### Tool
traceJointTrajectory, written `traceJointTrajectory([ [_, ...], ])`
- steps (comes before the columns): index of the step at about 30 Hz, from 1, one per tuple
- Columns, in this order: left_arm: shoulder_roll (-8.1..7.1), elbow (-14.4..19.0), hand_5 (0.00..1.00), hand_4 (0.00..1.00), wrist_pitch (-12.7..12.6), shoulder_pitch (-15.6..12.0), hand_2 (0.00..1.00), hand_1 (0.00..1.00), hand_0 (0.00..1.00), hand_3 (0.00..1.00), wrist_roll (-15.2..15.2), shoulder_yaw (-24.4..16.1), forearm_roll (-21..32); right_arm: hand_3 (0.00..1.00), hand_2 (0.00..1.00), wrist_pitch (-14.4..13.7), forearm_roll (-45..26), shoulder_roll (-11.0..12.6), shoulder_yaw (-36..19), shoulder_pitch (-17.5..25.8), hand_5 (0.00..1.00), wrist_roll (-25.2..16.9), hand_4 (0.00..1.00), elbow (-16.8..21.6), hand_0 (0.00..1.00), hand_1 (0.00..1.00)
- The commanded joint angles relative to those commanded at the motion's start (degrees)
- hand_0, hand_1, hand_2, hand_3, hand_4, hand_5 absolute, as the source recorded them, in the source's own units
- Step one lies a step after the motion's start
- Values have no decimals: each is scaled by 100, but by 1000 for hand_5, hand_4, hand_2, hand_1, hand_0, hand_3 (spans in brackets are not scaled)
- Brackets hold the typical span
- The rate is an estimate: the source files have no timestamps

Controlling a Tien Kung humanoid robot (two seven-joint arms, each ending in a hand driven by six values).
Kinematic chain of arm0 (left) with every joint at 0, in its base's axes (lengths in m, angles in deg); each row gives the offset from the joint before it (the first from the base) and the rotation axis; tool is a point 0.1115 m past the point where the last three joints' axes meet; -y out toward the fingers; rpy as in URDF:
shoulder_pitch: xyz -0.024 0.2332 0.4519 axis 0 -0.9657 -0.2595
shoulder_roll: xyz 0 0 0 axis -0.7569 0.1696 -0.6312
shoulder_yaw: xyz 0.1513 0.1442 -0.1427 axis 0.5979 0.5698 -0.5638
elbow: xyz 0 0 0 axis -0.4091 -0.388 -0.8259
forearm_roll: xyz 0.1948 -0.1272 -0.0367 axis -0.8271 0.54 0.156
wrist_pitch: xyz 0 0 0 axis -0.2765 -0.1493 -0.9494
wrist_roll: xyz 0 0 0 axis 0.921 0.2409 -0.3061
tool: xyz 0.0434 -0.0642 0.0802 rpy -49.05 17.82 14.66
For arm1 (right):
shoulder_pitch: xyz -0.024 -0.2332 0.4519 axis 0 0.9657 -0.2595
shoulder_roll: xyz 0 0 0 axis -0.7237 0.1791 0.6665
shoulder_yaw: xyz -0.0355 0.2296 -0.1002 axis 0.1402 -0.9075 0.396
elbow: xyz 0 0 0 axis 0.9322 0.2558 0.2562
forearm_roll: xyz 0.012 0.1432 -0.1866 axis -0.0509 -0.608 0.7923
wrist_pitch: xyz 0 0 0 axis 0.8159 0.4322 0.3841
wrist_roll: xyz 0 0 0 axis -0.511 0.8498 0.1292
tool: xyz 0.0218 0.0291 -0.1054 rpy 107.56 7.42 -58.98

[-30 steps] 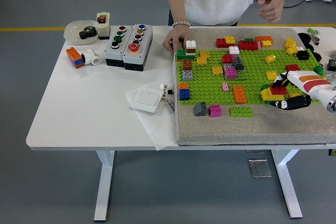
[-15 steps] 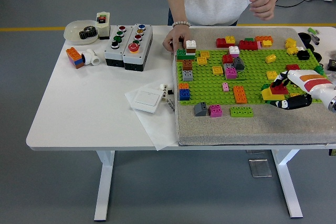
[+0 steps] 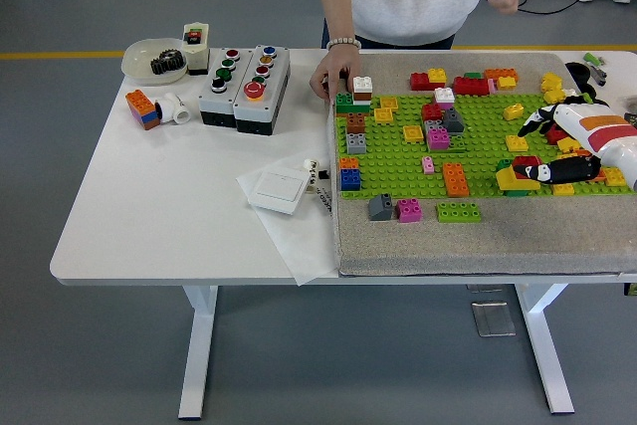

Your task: Pick up the brick,pile it on top of brick,press brick,pick up the brick,pile it on top of brick,press brick

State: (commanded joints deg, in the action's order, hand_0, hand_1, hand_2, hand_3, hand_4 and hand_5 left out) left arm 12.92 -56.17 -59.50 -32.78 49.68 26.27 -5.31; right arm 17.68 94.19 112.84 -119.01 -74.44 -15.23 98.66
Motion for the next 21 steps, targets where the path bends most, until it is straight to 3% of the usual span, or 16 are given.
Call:
traceJointTrajectory([
  [2,-3,-4,653,659,2,-17,814,796,794,639,4,-10,-15,598,636,-204,63,13,-160,183,411,-21,888,281,624,604],
  [3,-4,-5,654,659,3,-22,813,796,794,639,6,-15,-23,688,704,-249,57,16,-192,228,416,-26,919,361,692,653],
  [8,-11,-10,654,659,8,-43,813,796,794,639,28,-45,-74,688,704,-576,108,-11,-309,514,416,-75,919,751,692,653],
  [9,-13,-11,653,659,9,-48,813,797,795,639,34,-52,-87,807,759,-654,114,-30,-330,577,413,-94,943,810,735,713],
  [12,-13,-15,653,659,7,-64,813,797,795,639,39,-58,-100,807,759,-817,52,-91,-364,747,413,-161,943,900,735,713],
  [21,-15,-21,654,659,9,-93,815,797,798,639,40,-64,-119,824,788,-745,-18,-278,-321,1102,388,-221,941,901,756,751],
])
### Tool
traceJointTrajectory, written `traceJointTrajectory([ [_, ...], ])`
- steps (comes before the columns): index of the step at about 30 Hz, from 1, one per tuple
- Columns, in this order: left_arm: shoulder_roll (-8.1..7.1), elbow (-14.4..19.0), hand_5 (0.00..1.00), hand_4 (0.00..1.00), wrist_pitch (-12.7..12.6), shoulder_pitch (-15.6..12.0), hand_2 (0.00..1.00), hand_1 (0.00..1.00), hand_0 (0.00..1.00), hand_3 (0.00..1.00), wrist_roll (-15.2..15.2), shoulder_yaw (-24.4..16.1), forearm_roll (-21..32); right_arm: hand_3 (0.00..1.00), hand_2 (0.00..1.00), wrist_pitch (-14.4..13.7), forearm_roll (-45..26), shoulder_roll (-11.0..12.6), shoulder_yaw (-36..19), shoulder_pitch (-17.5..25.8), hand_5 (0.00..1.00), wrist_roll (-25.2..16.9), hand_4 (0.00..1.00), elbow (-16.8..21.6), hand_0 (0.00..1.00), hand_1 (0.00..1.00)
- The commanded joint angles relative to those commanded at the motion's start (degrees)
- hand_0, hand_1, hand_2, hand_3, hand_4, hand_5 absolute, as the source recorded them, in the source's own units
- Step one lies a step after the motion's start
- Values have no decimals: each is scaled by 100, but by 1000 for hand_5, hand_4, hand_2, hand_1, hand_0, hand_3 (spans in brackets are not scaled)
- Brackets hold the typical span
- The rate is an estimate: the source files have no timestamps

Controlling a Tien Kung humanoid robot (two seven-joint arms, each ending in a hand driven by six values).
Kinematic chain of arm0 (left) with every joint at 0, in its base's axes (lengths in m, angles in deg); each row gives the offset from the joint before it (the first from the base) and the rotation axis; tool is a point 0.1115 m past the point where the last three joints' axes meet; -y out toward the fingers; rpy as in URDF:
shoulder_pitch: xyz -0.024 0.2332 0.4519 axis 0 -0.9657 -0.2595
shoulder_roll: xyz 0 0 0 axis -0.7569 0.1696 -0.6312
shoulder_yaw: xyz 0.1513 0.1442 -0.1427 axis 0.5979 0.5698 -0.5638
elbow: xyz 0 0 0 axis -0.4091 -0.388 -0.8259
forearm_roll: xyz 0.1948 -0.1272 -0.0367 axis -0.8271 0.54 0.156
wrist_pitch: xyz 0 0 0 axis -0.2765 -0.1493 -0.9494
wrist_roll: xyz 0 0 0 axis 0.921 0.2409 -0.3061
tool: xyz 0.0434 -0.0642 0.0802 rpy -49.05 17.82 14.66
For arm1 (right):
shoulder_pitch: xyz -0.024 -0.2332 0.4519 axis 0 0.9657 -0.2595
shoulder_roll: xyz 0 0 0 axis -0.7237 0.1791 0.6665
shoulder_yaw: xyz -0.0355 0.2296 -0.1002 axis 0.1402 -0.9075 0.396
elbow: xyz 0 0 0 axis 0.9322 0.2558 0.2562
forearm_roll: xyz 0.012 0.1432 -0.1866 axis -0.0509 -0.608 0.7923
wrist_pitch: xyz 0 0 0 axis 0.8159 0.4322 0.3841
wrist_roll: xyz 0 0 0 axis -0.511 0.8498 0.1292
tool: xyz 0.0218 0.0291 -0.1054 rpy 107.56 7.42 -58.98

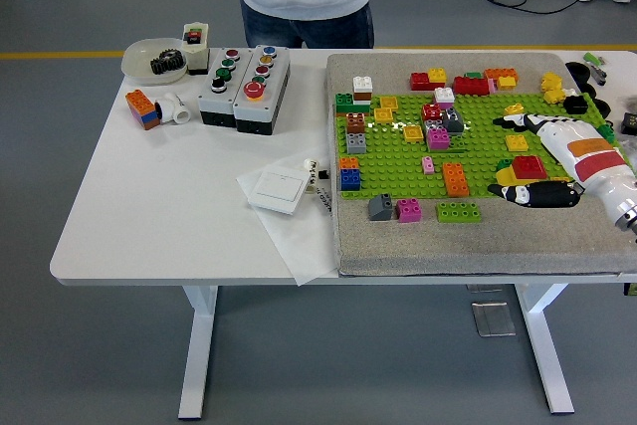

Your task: Pick up the brick,pile it on top of brick,press brick,pick up the brick,pile it on top of brick,press brick

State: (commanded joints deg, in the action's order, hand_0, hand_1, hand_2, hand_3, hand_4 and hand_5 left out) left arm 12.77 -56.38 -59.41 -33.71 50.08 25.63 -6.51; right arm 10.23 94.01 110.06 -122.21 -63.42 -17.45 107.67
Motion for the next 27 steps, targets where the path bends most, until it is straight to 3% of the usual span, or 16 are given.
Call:
traceJointTrajectory([
  [8,-5,1,654,659,1,15,814,797,799,638,-7,16,17,815,780,119,12,-172,120,144,398,23,946,-50,755,746],
  [14,-5,-3,654,658,-4,18,814,796,800,638,-23,36,49,813,784,28,-243,-362,-16,313,391,-39,955,-69,764,752],
  [17,-6,-3,654,658,-5,22,814,796,800,638,-26,39,55,813,784,-21,-783,-514,-110,437,391,-110,955,-89,764,752],
  [18,-7,-3,655,658,-6,24,814,795,801,637,-29,44,61,810,790,-10,-973,-593,-156,510,435,-148,959,-77,773,760],
  [23,-6,-4,655,658,-10,27,814,795,801,637,-42,63,93,810,790,195,-2202,-879,-430,762,435,-249,959,24,773,760],
  [24,-7,-4,655,658,-9,29,813,795,801,637,-41,62,91,809,797,259,-2426,-921,-501,801,635,-253,997,40,785,768],
  [27,-13,-4,655,658,-4,38,813,795,801,637,-35,56,75,809,797,428,-3171,-1060,-831,939,635,-278,997,72,785,768],
])
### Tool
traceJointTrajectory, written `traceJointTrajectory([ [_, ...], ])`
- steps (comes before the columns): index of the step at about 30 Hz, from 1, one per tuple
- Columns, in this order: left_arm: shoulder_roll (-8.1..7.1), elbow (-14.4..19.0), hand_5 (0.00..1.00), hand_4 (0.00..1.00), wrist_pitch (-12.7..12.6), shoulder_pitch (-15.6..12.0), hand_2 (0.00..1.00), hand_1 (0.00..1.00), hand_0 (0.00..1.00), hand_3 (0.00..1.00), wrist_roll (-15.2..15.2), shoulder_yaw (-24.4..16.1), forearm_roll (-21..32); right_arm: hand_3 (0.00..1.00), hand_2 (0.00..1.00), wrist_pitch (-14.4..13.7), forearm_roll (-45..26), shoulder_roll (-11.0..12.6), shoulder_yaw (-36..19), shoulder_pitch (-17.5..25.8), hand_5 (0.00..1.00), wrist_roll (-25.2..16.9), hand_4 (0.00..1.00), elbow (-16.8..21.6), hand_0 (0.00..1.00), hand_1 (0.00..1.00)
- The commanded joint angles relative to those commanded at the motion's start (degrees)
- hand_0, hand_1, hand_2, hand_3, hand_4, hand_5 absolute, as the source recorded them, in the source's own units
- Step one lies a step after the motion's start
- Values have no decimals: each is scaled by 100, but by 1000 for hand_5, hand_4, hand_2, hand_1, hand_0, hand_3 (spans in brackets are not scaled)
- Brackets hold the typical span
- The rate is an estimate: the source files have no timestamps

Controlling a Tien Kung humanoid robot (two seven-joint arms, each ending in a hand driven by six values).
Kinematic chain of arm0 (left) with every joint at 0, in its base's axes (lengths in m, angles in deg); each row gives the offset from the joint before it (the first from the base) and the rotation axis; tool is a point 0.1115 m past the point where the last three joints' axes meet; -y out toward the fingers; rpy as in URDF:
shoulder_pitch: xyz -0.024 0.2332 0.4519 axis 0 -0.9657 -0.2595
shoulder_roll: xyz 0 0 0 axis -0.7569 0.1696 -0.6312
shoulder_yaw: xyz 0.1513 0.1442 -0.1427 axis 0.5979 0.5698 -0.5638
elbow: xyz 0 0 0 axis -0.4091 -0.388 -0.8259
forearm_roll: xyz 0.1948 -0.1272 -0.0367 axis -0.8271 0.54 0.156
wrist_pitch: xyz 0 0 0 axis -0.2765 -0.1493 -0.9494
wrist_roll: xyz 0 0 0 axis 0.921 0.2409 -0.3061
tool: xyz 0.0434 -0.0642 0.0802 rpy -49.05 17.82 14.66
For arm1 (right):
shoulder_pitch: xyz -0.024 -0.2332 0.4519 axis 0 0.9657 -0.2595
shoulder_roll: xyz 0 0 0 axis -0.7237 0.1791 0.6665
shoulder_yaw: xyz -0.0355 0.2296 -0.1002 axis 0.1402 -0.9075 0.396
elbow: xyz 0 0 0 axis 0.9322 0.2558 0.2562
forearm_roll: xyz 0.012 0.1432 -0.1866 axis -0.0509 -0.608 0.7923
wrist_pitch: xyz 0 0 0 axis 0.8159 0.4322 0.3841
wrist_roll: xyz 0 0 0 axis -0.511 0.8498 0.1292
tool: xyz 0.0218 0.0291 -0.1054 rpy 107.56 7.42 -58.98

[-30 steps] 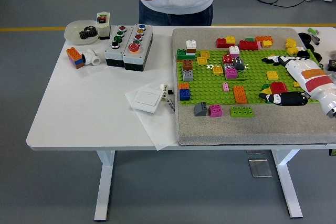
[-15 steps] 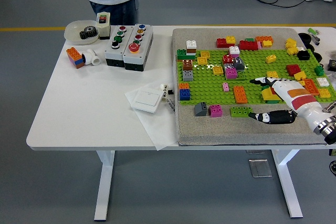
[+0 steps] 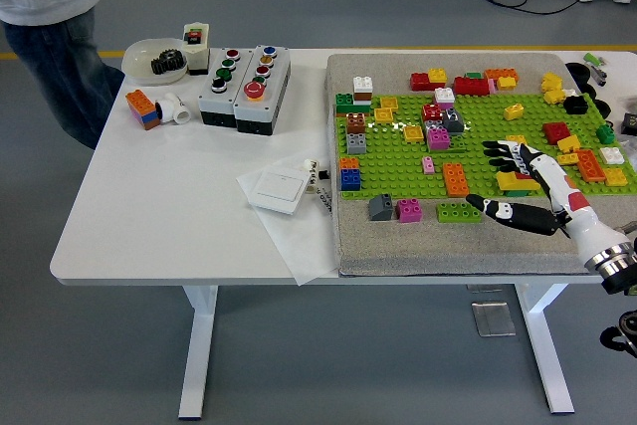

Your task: Pick up the brick,pile it on top of brick,press brick,pick up the brick,pile it on top of brick,press brick

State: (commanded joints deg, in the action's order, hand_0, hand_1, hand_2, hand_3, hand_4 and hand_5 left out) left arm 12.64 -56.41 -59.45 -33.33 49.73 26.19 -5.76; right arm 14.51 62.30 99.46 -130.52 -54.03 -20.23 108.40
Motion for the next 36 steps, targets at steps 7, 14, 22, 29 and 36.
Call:
traceJointTrajectory([
  [7,-3,-2,654,658,-2,-2,813,795,801,638,-5,10,24,818,806,192,-1673,-251,-634,239,705,113,998,14,799,782],
  [14,-2,-3,654,659,-6,2,813,795,801,639,-11,15,26,822,810,285,-2181,-449,-1145,382,746,166,998,-78,810,788],
  [22,1,-2,653,658,-3,8,814,795,805,637,-7,7,17,824,812,353,-2113,-498,-1412,443,771,144,998,-127,817,788],
  [29,7,-9,654,658,2,3,813,795,804,637,7,-18,-20,825,815,372,-2115,-506,-1452,481,775,133,998,-140,824,792],
  [36,9,-11,654,658,3,-26,814,795,804,636,20,-37,-47,826,819,371,-2129,-508,-1448,509,782,131,998,-146,827,796],
])
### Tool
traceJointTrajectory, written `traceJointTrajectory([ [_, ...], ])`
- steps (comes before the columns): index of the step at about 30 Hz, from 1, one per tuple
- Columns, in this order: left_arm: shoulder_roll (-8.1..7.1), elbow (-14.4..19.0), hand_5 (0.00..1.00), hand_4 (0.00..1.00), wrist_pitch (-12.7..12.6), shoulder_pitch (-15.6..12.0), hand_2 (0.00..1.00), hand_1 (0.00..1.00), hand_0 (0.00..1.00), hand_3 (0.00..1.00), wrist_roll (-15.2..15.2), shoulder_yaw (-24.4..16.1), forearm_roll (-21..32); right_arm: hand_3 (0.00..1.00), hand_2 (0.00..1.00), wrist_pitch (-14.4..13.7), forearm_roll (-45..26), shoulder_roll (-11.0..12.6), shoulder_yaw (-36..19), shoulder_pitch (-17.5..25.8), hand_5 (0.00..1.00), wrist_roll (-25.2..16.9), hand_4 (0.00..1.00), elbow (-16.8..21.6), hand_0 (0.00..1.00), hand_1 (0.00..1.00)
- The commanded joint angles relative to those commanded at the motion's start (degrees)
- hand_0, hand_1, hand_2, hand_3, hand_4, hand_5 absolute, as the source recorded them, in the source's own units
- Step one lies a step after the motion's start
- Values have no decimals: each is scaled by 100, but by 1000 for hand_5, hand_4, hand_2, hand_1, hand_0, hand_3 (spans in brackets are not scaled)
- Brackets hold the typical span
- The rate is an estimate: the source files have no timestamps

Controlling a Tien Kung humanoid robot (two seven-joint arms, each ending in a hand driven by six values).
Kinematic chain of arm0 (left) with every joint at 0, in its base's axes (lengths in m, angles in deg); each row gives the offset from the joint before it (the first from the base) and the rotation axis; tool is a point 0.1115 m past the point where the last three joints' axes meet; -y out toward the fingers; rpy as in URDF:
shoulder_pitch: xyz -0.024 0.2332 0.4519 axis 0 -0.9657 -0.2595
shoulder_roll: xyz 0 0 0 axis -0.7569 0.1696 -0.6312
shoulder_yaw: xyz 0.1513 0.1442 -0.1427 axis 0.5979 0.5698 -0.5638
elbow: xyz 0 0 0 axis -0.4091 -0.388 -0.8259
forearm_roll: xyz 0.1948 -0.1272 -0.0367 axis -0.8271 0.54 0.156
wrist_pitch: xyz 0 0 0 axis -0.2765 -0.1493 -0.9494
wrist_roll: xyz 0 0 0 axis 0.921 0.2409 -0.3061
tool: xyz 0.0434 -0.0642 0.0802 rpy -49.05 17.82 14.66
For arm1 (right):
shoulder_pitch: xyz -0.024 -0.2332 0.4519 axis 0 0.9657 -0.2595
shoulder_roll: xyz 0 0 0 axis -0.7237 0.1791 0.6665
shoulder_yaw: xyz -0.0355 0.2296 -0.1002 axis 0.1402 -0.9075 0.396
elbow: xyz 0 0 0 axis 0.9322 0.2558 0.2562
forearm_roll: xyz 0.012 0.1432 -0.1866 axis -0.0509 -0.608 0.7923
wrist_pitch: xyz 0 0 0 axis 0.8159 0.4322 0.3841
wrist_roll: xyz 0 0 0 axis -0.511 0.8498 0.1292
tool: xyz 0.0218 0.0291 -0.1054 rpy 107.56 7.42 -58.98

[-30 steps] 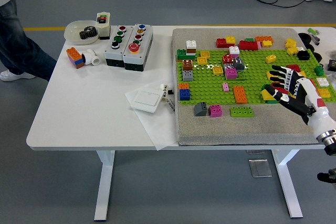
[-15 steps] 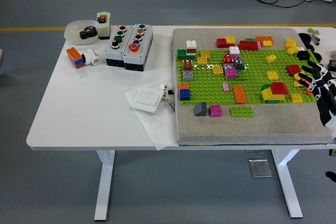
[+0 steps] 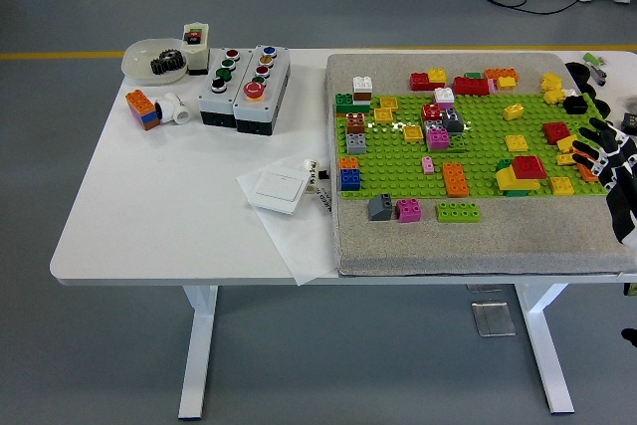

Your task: Pick up the brick,pile it on top of brick,press brick,pick up the brick,pile it on top of brick,press brick

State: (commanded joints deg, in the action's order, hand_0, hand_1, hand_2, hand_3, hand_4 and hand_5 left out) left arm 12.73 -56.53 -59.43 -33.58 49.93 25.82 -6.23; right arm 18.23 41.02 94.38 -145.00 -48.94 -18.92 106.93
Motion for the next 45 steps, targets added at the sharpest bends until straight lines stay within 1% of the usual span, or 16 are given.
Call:
traceJointTrajectory([
  [16,-2,-2,654,657,5,-64,815,796,807,637,20,-35,-65,829,821,-22,-22,11,30,48,800,-12,998,-12,833,798],
  [45,-11,-1,654,657,6,-15,815,794,805,637,0,-3,-24,829,822,-51,-32,1,-48,5,803,-19,998,-33,842,801],
])
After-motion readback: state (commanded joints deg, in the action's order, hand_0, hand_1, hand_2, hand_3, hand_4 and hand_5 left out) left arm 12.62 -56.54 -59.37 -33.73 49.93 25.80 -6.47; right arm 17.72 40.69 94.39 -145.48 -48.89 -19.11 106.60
